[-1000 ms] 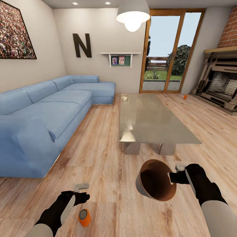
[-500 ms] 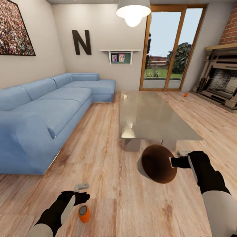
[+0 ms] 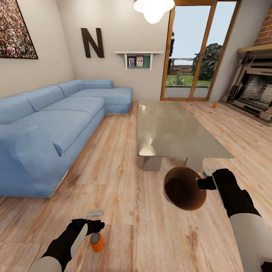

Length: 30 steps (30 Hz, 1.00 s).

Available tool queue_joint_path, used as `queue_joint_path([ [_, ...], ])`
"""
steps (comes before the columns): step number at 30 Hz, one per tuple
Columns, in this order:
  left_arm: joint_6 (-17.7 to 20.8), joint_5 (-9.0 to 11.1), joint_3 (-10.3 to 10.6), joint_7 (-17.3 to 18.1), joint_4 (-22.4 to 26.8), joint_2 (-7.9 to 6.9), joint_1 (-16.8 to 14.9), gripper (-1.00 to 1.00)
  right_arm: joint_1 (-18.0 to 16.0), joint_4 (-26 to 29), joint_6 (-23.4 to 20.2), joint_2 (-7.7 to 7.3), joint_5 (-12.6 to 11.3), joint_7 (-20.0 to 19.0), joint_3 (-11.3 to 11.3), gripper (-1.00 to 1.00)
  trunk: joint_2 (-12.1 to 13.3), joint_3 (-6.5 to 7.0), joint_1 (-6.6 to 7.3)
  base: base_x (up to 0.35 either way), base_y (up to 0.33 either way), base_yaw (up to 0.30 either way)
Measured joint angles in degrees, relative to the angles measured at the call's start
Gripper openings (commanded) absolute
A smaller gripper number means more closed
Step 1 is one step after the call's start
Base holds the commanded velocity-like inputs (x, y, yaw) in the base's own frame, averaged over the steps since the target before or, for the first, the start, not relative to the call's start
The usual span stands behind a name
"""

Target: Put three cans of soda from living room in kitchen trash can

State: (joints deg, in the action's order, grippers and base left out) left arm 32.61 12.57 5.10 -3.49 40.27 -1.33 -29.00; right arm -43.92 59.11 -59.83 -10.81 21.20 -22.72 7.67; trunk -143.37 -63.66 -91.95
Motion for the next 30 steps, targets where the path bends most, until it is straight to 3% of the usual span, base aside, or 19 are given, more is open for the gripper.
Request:
queue_joint_path([
  [10, 0.00, 0.00, 0.00, 0.00, 0.00, 0.00, 0.00, 1.00, 0.00, 0.00, -0.08, 0.00, 6.39, -0.04, 0.00, -1.00, 0.00, 0.00, 0.00, 0.000, 0.000, 0.000],
  [15, 0.00, 0.00, -0.09, 0.01, -0.01, -0.04, -0.02, 1.00, 0.00, 0.03, -0.11, -0.07, 7.93, -0.05, 0.12, -1.00, 0.00, 0.00, 0.00, 0.000, 0.000, 0.000],
  [24, 0.00, -0.17, -0.01, -0.03, 0.01, 0.77, 0.00, 1.00, 0.50, -0.57, -0.14, -0.09, 9.52, -0.08, -2.87, -1.00, 0.00, 0.00, 0.00, 0.000, 0.000, 0.000],
  [25, 0.00, -0.17, -0.01, -0.03, 0.01, 0.77, 0.00, 1.00, 0.50, -0.56, -0.01, -0.10, 9.22, -0.07, -3.48, -1.00, 0.00, 0.00, 0.00, 0.000, 0.000, 0.000],
  [27, 0.00, -0.17, -0.01, -0.03, 0.00, 0.79, 0.00, 1.00, 0.51, -0.57, 0.02, -0.14, 6.02, -0.07, -3.57, -1.00, 0.00, 0.00, 0.00, 0.000, 0.000, 0.000],
  [29, 0.01, -0.17, -0.01, -0.03, 0.00, 0.80, 0.00, 1.00, 0.52, -0.58, 0.16, -0.14, -0.09, -0.03, -3.59, -1.00, 0.00, 0.00, 0.00, 0.000, 0.000, 0.000],
  [30, 0.00, -0.17, -0.01, -0.01, 0.00, 0.80, 0.00, 1.00, 0.52, -0.58, 0.28, -0.16, -5.01, 0.12, -3.59, -1.00, 0.00, 0.00, 0.00, 0.000, 0.000, 0.000],
])
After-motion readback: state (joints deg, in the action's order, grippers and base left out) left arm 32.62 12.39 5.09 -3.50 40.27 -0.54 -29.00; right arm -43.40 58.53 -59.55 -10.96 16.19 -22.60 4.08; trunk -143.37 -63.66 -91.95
